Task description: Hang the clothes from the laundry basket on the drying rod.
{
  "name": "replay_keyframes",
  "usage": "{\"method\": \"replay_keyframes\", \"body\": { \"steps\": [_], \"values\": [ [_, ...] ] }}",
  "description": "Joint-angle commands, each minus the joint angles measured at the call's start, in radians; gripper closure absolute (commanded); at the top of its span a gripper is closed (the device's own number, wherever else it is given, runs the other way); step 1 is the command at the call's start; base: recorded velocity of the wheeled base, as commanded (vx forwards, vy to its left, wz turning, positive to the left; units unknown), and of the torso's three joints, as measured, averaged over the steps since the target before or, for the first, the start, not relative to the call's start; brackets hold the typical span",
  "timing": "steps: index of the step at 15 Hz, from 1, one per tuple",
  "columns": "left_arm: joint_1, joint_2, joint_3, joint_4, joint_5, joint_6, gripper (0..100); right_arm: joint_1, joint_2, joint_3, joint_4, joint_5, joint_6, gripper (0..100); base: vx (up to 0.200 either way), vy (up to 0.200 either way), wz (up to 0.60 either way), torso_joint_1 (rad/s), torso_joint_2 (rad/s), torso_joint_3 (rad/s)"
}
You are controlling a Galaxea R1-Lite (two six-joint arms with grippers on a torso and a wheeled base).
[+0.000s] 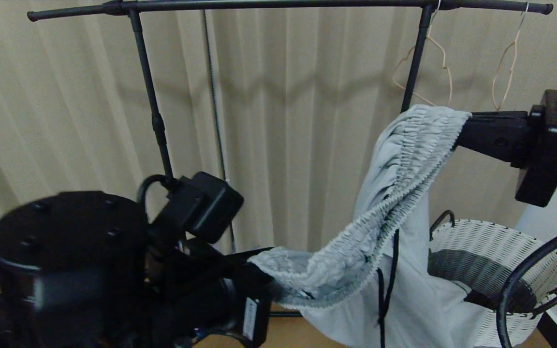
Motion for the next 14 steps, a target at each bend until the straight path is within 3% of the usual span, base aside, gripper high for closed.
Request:
{"method": "replay_keyframes", "body": {
  "steps": [1,3,6,9,14],
  "values": [
    [0.093,-0.199,-0.126,0.143,-0.022,0.007,100,0.001,0.052,-0.039,-0.006,0.000,-0.003,100,0.000,0.000,0.00,0.000,0.00,0.000],
    [0.119,-0.215,-0.205,0.207,-0.030,0.017,100,0.001,0.067,-0.077,-0.006,0.000,-0.003,100,0.000,0.000,0.00,0.000,0.00,0.000],
    [0.188,-0.201,-0.333,0.311,-0.030,0.115,100,-0.038,0.072,-0.117,-0.006,-0.001,-0.008,100,0.000,0.000,0.00,0.000,0.00,0.000],
    [0.263,-0.114,-0.350,0.299,-0.022,0.197,100,-0.119,0.070,-0.103,-0.009,-0.001,-0.033,100,0.000,0.000,0.00,0.000,0.00,0.000],
    [0.270,-0.029,-0.425,0.271,-0.012,0.204,100,-0.162,0.074,-0.099,-0.010,-0.003,-0.034,100,0.000,0.000,0.00,0.000,0.00,0.000]
  ]
}}
